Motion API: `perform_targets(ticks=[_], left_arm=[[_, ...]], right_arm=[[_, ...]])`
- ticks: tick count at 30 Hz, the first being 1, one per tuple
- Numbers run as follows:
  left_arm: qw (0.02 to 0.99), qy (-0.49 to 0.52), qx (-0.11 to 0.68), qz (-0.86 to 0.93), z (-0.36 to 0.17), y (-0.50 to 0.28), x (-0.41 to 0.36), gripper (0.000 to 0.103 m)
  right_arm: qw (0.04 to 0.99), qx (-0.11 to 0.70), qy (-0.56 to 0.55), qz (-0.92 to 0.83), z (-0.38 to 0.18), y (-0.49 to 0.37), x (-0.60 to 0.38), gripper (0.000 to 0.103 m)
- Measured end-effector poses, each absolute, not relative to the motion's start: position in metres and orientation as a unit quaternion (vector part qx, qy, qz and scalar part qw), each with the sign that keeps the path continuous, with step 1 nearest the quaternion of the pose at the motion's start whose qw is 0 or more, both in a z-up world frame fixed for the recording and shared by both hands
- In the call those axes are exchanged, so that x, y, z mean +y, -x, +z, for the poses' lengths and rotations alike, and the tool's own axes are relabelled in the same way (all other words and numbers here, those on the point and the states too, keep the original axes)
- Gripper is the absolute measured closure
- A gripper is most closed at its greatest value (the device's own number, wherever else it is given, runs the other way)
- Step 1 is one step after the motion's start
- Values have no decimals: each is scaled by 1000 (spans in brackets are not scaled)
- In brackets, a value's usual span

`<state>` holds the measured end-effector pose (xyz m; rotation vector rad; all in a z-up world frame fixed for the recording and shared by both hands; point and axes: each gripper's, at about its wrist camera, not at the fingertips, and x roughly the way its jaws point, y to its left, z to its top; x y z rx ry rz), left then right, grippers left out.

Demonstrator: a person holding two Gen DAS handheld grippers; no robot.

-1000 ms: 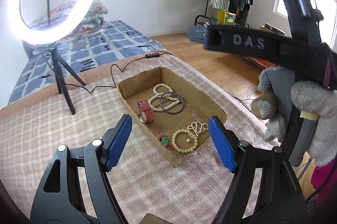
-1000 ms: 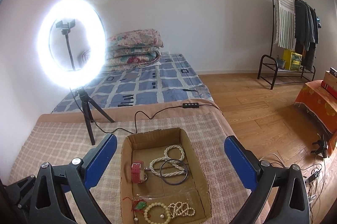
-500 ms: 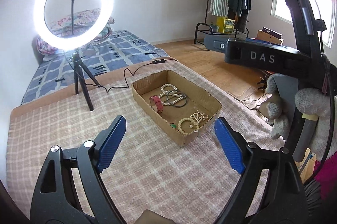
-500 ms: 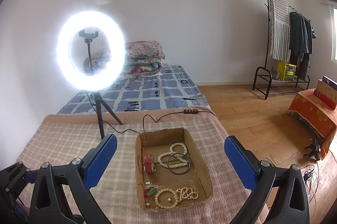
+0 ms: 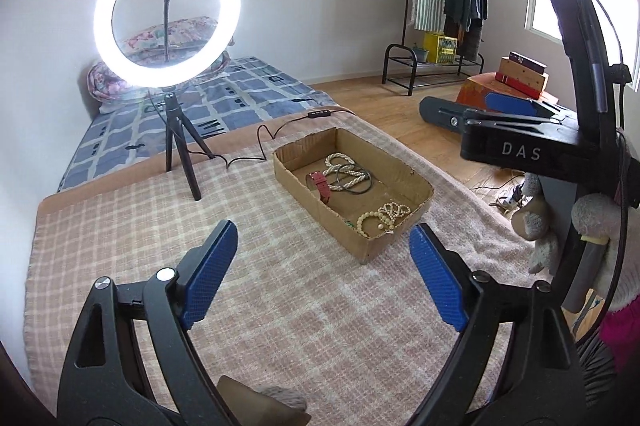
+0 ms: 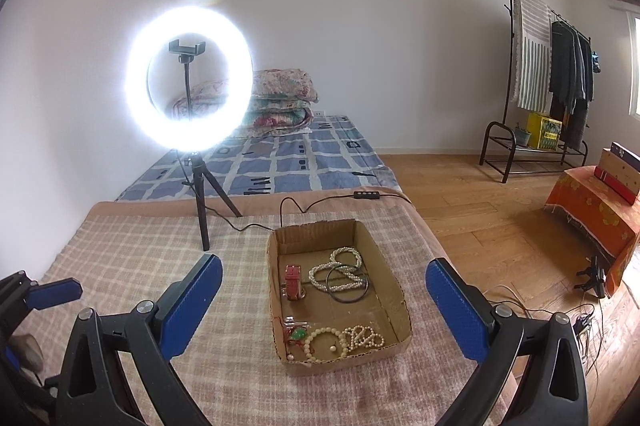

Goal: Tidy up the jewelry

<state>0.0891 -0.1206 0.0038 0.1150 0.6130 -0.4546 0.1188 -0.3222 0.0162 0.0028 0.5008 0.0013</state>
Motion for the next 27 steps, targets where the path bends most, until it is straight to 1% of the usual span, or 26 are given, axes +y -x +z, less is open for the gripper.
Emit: perform_targets(ticks=[1, 2, 27], left_arm=[[928, -57, 296, -220, 3, -88, -120, 0], [930, -56, 291, -217, 3, -86, -118, 0], [934, -39, 298, -195, 6, -85, -109, 0]], right_arm=[[969, 246, -3, -1, 16, -118, -323, 0], [969, 245, -7, -1, 15, -118, -325, 0], [963, 269, -6, 3, -1, -123, -323, 0]])
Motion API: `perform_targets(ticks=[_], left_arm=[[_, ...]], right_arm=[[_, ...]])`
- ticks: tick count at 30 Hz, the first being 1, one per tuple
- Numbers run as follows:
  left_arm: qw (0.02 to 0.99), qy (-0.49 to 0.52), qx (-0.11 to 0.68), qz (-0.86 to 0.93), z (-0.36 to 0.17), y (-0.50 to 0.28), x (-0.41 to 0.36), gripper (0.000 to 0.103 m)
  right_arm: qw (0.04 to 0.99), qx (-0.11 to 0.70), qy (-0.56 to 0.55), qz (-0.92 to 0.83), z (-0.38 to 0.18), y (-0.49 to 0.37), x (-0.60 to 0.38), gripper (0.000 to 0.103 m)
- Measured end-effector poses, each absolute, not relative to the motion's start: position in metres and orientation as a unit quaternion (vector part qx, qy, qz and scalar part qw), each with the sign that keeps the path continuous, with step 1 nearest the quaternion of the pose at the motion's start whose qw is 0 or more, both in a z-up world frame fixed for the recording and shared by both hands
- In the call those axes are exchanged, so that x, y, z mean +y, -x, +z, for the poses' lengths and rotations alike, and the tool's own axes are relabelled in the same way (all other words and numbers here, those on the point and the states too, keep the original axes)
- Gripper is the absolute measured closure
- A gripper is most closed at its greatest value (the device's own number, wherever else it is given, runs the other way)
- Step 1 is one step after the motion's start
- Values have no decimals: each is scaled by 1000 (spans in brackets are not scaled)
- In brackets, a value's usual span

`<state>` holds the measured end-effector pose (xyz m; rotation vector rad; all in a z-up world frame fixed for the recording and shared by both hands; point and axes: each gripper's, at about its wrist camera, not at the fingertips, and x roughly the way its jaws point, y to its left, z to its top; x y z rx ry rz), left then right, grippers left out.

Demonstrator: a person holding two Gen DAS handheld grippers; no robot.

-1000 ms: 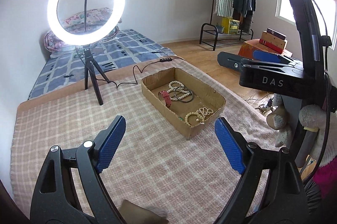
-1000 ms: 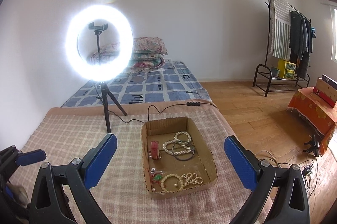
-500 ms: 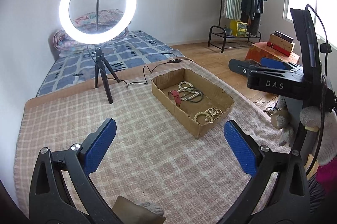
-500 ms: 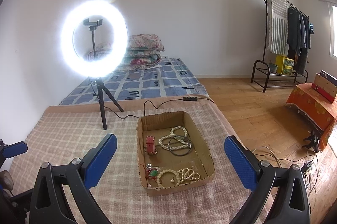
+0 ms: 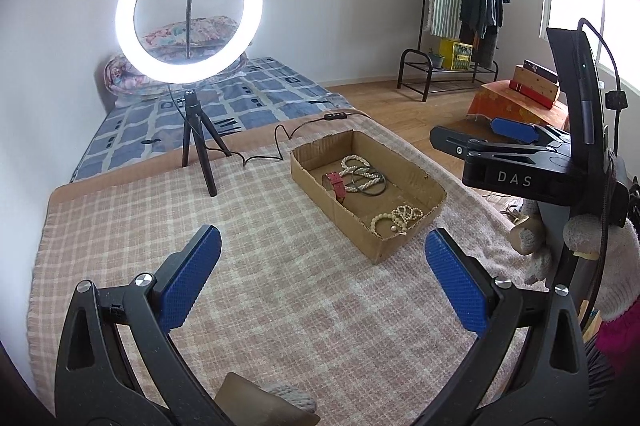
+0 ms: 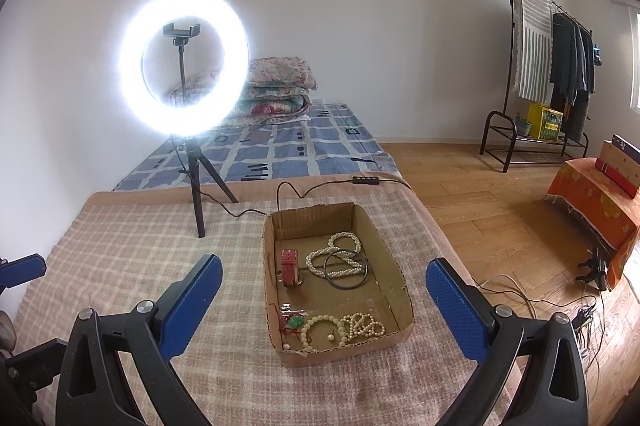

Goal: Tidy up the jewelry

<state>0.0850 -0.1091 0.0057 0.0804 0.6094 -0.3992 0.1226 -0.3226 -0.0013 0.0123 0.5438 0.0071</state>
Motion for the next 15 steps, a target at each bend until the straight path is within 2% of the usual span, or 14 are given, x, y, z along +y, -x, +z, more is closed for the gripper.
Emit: perform_targets(ticks=[15], left_arm=[[933, -41, 298, -197, 6, -84, -110, 0]], right_arm=[[960, 278, -9, 8, -5, -124, -322, 0]])
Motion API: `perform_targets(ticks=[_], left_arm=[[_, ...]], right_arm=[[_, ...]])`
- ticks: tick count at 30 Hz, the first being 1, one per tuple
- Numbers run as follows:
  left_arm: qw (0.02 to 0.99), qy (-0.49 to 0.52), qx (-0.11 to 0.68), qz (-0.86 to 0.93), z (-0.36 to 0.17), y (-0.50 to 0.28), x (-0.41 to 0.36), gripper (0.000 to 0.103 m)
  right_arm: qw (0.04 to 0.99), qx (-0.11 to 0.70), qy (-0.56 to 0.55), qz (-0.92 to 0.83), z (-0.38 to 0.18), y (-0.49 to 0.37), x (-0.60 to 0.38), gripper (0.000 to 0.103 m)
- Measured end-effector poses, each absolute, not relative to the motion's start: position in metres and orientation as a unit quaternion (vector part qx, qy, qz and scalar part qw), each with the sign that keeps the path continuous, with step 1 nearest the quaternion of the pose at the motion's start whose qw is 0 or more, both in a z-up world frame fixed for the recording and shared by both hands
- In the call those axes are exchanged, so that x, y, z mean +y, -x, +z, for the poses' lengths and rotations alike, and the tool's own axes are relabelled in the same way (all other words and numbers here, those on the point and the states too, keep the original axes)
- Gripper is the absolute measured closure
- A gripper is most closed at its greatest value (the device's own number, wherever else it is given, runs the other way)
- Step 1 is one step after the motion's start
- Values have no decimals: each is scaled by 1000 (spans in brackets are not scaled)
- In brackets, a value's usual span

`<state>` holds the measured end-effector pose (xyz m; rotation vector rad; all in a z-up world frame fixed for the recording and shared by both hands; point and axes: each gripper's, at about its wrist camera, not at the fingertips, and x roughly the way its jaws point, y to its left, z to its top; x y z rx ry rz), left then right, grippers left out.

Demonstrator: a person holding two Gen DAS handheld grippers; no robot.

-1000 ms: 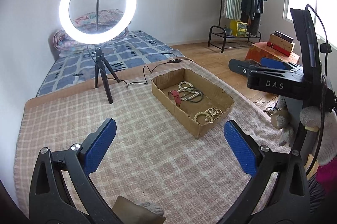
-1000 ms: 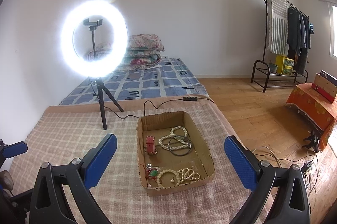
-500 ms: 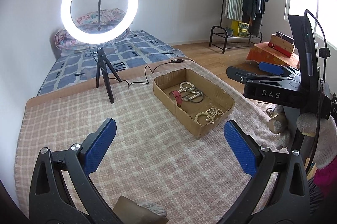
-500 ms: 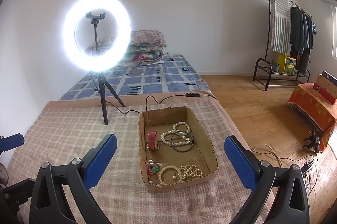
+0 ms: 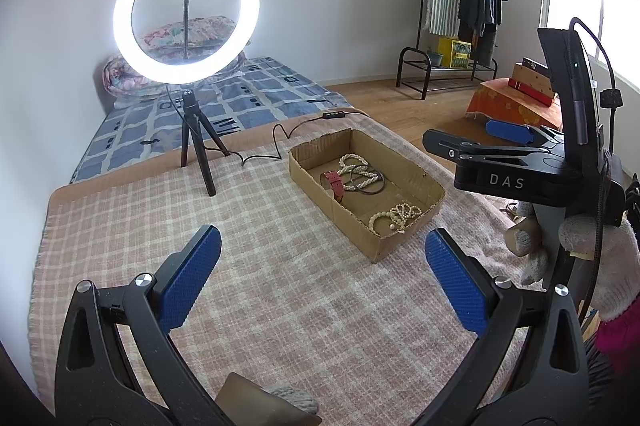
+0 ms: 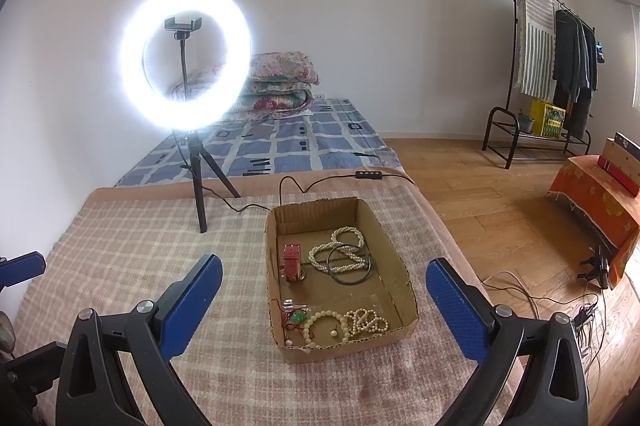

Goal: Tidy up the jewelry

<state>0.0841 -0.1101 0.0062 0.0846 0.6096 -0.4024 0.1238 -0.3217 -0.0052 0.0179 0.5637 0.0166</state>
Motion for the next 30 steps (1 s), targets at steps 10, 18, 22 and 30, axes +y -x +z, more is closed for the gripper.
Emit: perform_targets(ticks=[10, 18, 22, 30], left_arm=[[932, -42, 300, -199, 6, -84, -111, 0], [932, -47, 301, -196, 8, -83, -112, 0], [933, -49, 303, -190, 9, -84, -110, 0], [937, -58, 291, -185, 11, -81, -108, 0]], right_arm=[[960, 279, -10, 8, -6, -124, -322, 0], [960, 281, -10, 11, -7, -122, -321, 0], [959, 283, -9, 11, -9, -123, -320, 0], [958, 286, -9, 12, -10, -123, -319, 0]])
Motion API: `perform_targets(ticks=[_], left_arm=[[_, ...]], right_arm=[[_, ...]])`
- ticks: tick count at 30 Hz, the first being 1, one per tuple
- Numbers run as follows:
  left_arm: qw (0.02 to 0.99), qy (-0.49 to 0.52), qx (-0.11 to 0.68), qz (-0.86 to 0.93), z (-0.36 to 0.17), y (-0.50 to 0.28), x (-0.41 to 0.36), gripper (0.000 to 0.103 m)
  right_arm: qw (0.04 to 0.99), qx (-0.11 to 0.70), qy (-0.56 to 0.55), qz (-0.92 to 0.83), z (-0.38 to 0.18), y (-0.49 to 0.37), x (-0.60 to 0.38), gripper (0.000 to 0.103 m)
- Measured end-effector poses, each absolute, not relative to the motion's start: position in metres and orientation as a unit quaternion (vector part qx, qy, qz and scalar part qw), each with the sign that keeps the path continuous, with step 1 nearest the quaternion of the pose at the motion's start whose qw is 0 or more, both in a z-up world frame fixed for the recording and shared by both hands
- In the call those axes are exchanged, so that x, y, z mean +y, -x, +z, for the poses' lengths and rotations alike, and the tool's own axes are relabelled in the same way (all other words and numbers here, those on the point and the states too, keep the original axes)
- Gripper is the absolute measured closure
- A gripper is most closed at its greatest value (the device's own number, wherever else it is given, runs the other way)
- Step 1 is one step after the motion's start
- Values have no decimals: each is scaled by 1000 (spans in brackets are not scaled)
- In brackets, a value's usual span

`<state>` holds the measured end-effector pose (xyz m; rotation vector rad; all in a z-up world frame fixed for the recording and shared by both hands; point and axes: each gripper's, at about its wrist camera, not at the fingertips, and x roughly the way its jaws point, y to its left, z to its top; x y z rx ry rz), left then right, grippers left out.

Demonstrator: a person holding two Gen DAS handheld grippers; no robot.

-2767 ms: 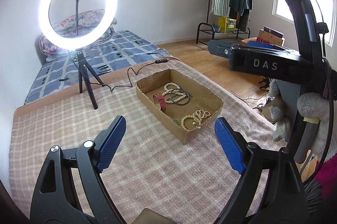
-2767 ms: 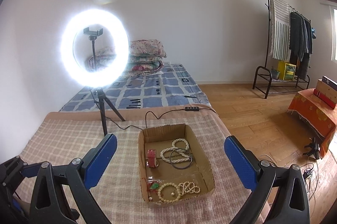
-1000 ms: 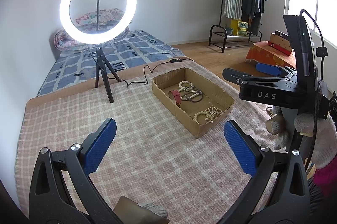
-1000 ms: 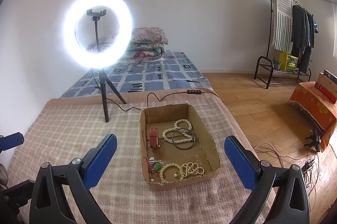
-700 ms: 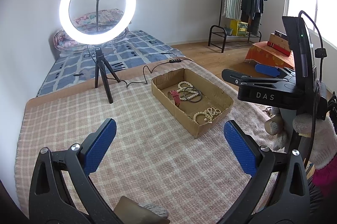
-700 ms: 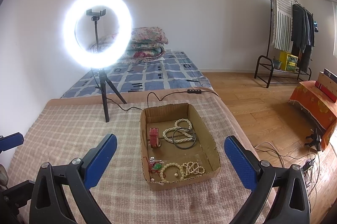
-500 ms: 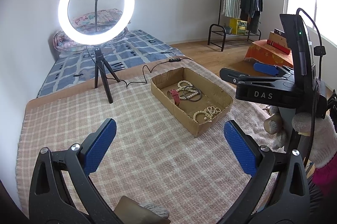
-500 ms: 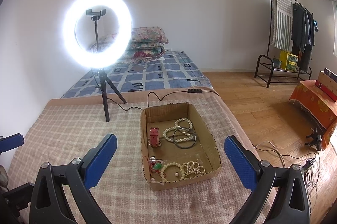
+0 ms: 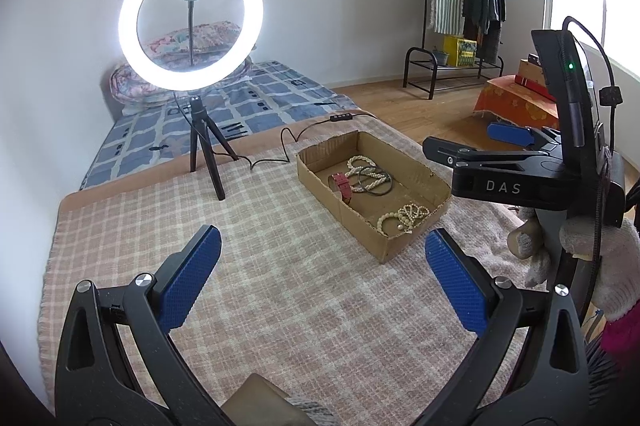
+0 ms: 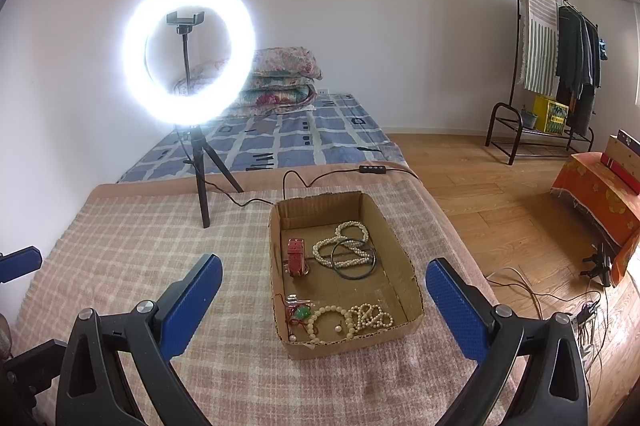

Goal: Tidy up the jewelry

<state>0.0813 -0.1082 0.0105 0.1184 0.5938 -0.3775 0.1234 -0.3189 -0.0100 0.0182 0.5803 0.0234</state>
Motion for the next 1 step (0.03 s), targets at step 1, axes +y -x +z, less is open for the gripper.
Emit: perform_targets(ticks=[1], left_arm=[[937, -59, 290, -186, 11, -82, -108, 0]], right_arm=[[958, 286, -9, 11, -10, -123, -319, 0]])
